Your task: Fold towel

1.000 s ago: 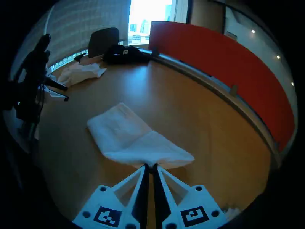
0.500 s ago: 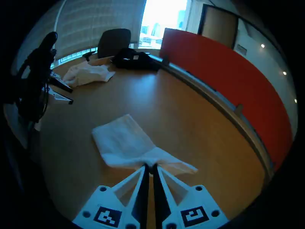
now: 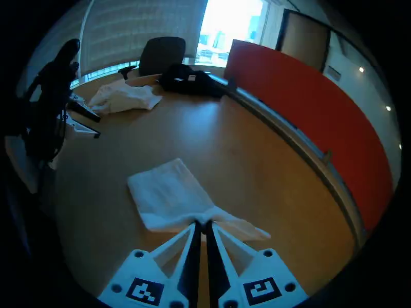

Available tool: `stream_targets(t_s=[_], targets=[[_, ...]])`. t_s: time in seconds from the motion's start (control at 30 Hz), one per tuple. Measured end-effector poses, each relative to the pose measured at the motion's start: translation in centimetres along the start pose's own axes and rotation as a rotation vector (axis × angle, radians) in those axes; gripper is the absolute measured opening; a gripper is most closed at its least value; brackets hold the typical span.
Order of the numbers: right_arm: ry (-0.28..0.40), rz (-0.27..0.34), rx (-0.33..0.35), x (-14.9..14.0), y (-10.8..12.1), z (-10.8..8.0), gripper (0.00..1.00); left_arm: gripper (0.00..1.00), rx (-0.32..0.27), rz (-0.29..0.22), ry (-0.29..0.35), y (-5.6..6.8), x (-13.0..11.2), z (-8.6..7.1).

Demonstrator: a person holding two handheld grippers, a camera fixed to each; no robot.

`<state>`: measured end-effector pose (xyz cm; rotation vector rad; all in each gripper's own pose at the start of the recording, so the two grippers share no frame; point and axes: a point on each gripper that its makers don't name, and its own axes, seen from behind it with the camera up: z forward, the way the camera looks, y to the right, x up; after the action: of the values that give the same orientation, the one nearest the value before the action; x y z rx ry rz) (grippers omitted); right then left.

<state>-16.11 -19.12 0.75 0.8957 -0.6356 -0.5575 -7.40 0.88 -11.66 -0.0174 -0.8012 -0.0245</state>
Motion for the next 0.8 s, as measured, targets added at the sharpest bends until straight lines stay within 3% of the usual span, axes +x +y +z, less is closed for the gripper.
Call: stream_targets(t_s=[0.57,0.8], targets=[[-0.014,-0.070,0.158,4.4,-5.3,5.4,0.07,0.91,0.007,-0.040,0.021,-2.0,-0.9,-1.6],[-0.049,-0.054,0.223,4.3,-8.5,8.5,0.07,0.91,0.002,-0.050,0.015,-2.2,-1.9,-1.9]])
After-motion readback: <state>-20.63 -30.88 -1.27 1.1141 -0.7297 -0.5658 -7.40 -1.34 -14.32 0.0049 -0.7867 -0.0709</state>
